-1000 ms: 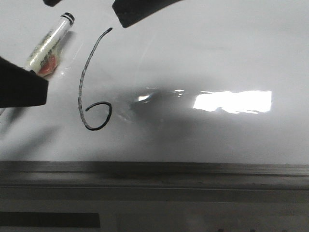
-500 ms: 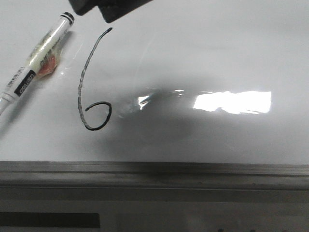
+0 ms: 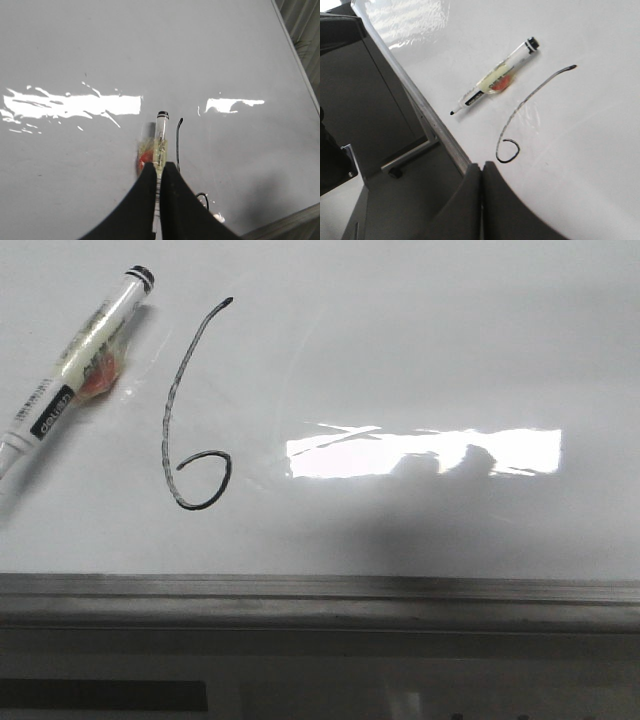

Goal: Write number 6 on whiteboard

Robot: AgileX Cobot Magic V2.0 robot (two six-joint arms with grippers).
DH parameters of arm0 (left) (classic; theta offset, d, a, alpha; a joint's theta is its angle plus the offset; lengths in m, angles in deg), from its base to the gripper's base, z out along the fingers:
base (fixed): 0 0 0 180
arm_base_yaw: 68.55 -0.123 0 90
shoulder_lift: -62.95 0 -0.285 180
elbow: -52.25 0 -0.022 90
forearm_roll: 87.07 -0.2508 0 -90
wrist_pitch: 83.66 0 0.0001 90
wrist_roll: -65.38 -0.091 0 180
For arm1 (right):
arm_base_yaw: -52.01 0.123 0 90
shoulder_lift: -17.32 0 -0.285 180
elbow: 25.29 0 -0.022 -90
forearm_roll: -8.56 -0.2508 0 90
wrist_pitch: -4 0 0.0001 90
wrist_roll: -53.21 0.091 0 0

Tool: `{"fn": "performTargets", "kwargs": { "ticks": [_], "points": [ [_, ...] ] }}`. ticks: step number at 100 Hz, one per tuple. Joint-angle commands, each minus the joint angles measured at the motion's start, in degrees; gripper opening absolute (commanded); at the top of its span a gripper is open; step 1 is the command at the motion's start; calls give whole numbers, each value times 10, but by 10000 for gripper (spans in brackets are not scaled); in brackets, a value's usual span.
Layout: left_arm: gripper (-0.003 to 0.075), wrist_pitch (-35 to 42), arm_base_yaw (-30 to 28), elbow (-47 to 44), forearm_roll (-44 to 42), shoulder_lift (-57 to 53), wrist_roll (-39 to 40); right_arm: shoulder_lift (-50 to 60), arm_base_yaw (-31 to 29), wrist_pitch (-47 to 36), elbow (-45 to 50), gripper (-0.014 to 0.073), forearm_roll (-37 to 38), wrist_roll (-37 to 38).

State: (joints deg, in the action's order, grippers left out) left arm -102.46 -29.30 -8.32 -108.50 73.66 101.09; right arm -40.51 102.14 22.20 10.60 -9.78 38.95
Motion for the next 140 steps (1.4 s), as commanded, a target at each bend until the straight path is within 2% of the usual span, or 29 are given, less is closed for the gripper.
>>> {"fn": "performTargets", "kwargs": {
  "ticks": [1,18,36,53,140],
  "points": [
    [-20,12,5,15,0,-27,-17,68,1,-78,44,-64,12,-8],
    [-20,-67,5,15,21,-46,-28,193,1,-91,147,-64,12,-8],
    [-20,-68,5,8,22,-46,-43,312,1,-105,219,-64,13,-8],
    [-20,-67,5,8,22,-46,-43,376,1,-102,242,-64,13,-8],
    [-20,-75,3,1,7,-46,-43,384,1,-102,244,-64,13,-8]
  ]
}}
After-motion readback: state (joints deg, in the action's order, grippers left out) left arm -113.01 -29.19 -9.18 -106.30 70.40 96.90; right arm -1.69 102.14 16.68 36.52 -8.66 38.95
